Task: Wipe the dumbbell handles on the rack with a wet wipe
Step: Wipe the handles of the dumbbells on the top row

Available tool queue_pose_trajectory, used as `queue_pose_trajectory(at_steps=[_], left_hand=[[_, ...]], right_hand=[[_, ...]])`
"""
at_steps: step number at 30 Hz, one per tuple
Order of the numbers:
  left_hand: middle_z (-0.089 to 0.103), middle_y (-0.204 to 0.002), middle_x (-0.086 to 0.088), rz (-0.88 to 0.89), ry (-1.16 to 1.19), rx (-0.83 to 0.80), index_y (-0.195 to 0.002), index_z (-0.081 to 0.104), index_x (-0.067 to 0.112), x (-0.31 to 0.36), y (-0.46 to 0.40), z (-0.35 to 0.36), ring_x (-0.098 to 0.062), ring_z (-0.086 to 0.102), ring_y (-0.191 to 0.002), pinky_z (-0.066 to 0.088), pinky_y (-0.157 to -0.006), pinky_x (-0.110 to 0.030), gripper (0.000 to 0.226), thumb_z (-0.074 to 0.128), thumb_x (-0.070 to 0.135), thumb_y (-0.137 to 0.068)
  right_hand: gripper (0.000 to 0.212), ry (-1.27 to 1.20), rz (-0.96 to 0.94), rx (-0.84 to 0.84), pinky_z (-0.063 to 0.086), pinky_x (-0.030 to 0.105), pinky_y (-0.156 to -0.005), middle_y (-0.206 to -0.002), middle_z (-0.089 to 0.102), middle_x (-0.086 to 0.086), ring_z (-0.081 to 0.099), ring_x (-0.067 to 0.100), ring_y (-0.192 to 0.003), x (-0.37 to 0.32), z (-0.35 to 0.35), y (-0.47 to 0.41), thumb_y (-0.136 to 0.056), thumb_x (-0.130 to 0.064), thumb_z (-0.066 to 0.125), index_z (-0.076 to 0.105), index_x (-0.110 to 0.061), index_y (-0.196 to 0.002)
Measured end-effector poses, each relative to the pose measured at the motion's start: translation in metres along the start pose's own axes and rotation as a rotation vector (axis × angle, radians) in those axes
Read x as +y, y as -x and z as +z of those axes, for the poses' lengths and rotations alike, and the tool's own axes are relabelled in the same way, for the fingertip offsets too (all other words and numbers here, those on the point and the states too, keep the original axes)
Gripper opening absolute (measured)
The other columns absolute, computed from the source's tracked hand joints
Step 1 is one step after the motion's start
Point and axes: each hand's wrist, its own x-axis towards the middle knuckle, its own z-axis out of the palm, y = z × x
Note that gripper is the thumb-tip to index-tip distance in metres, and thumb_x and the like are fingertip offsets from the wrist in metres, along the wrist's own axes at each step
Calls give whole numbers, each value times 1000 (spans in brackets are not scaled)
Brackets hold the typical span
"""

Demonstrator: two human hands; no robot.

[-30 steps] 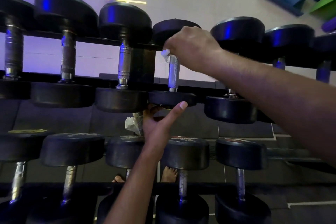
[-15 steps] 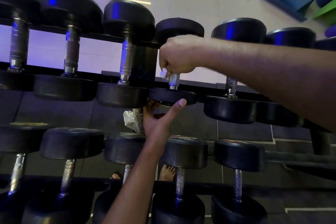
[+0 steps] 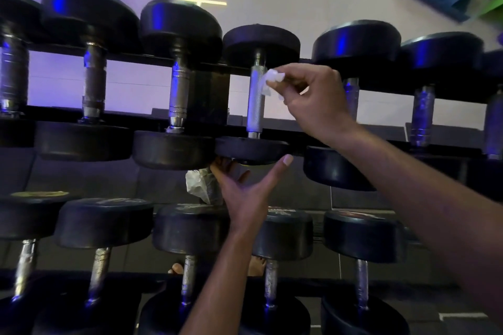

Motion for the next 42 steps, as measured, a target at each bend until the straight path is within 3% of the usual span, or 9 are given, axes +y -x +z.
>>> queue_pose_trajectory(at_steps=[13,17,20,23,25,28,35,40,42], left_hand=[[70,-144,-14,48,173,112,-150,57,6,-9,-19,5,-31,68,-135,54,-115,-56,125,110,46,-44],[74,-137,-11,-27,200,101,-146,61,8,-8,-21,-1,-27,72,-125,59,-108,-46,118,103,44,-42],[74,-114,-9,-67,289,134,-135,64,-3,-8,-20,-1,-24,71,-98,61,-89,-34,131,107,64,-32],[65,-87,-8,-258,431,16,-98,72,8,-13,4,21,-18,57,-71,49,-64,-30,94,98,78,-39],[69,-92,-12,-360,510,-33,-101,72,8,-19,29,40,-20,58,-66,48,-57,-30,81,86,73,-55],[70,-107,-10,-320,449,106,-117,66,13,-18,33,41,-23,64,-79,54,-68,-34,78,81,66,-62],[58,-153,2,90,50,167,-153,41,35,-15,7,21,-17,61,-138,54,-115,-43,126,108,61,-50],[65,-143,4,83,89,274,-154,52,32,-12,5,22,-11,68,-120,61,-90,-23,121,112,47,-49],[71,-137,0,75,112,301,-147,60,32,-12,1,20,-24,71,-119,65,-93,-37,113,113,46,-48]], right_hand=[[19,75,-87,93,46,17,-70,-96,73,-9,65,4,-82,21,19,-6,-102,-33,68,82,-22,-109],[19,86,-92,91,48,19,-69,-97,73,-8,64,4,-81,21,21,-6,-103,-33,68,82,-22,-110],[22,84,-95,96,52,25,-69,-97,74,-7,65,6,-80,20,21,-9,-103,-35,68,82,-21,-110],[24,84,-93,108,51,26,-69,-93,72,-9,63,6,-78,17,22,-12,-103,-38,66,82,-21,-108],[23,84,-78,104,52,26,-70,-91,70,-11,61,6,-79,16,21,-13,-103,-37,66,81,-21,-108],[22,93,-68,106,54,32,-71,-93,73,-9,65,9,-81,13,18,-16,-102,-37,67,81,-23,-108],[26,110,-88,94,54,35,-70,-92,74,-6,66,11,-81,9,18,-16,-103,-43,65,81,-24,-106],[22,157,-119,104,55,34,-73,-100,73,-7,66,10,-84,9,22,-13,-103,-37,66,81,-23,-109],[20,201,-142,137,54,33,-71,-102,73,-9,67,12,-83,8,22,-14,-102,-36,66,81,-27,-111]])
